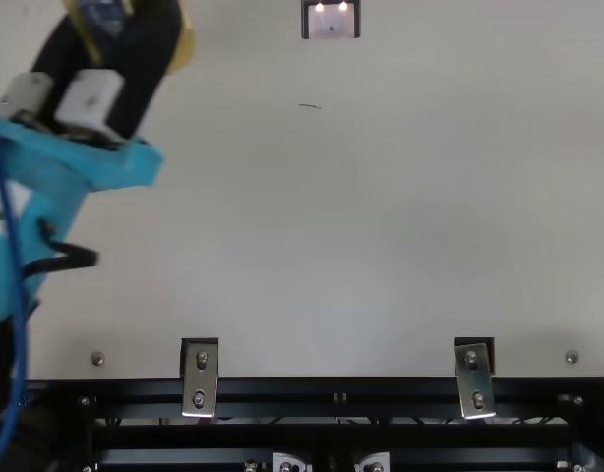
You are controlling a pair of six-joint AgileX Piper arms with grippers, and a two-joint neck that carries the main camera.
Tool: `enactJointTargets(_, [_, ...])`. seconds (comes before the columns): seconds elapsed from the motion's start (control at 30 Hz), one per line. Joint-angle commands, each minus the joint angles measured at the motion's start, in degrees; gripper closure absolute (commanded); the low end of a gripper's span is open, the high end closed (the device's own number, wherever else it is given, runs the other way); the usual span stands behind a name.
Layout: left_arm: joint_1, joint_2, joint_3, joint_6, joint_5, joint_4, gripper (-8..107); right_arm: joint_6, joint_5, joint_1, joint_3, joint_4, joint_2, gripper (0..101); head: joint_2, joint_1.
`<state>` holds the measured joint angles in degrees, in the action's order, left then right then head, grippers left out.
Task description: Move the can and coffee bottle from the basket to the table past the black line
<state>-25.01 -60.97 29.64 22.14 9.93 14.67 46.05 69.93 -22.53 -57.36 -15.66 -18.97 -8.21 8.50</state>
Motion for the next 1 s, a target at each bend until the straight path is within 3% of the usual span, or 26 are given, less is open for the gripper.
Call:
enactJointTargets(0.0, [-2.13,-3.9,-0.53,-3.05,5.59,2.35,89,0.0,0.0,0.0,0.0,0.0,0.0,0,0.5,0.05])
enactJointTargets(0.27, [-11.77,-15.44,0.15,-10.08,19.27,10.69,89,0.0,0.0,0.0,0.0,0.0,0.0,0,0.5,0.05])
enactJointTargets(0.47, [-16.52,-24.39,2.84,-11.3,26.55,12.42,89,0.0,0.0,0.0,0.0,0.0,0.0,0,0.5,0.05])
enactJointTargets(0.97, [-15.91,-42.76,11.88,-6.81,33.11,4.18,89,0.0,0.0,0.0,0.0,0.0,0.0,0,0.5,0.05])
